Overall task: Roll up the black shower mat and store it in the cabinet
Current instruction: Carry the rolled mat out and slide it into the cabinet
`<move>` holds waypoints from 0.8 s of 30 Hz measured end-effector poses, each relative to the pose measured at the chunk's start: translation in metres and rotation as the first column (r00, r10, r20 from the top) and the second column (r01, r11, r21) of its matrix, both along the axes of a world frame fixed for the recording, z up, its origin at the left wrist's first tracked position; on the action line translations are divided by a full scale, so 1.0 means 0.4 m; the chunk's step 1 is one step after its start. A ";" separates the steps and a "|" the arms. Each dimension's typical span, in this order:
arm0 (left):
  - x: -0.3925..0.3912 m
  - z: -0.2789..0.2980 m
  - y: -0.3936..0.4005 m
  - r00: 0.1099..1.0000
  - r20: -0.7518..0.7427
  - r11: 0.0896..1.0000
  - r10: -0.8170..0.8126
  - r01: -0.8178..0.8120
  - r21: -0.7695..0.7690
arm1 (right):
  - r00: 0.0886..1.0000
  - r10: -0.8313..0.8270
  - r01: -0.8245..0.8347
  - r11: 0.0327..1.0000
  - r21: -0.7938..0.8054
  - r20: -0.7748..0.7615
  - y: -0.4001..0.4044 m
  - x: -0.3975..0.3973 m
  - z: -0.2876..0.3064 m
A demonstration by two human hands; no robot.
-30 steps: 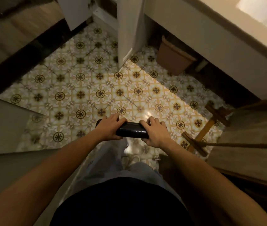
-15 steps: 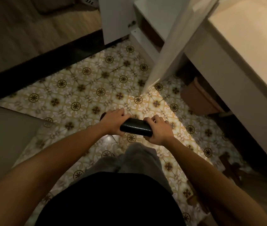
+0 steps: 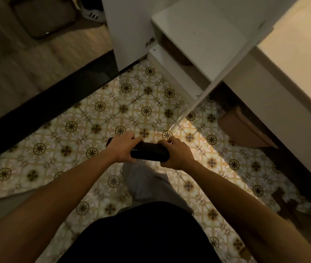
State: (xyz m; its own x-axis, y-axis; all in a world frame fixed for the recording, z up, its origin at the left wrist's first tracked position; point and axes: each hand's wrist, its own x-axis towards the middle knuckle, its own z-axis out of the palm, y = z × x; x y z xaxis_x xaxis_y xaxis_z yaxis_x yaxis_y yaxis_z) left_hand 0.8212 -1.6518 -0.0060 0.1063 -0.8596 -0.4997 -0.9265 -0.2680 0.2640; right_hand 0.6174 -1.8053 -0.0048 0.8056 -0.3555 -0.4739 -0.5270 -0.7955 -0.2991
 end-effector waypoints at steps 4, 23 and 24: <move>0.168 0.002 -0.100 1.000 -0.028 0.998 -0.012 0.014 0.065 | 0.998 -0.048 0.050 0.997 0.056 -0.042 -0.076 0.164 -0.004; 0.818 -0.043 -0.730 0.892 0.018 0.892 -0.452 0.451 0.037 | 0.910 -0.396 0.410 0.904 0.121 -0.121 -0.543 0.735 -0.045; 0.851 -0.066 -0.772 0.867 0.015 0.867 -0.498 0.497 0.033 | 0.892 -0.433 0.448 0.884 0.134 -0.129 -0.570 0.761 -0.064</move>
State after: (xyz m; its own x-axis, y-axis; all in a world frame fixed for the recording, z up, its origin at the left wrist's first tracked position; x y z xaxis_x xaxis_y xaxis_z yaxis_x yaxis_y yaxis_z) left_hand 1.1617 -1.9607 -0.0325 -0.3206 -0.7878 -0.5259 -0.9444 0.2234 0.2412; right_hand 0.9220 -2.0331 -0.0306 0.5326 -0.5788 -0.6175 -0.8437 -0.4215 -0.3325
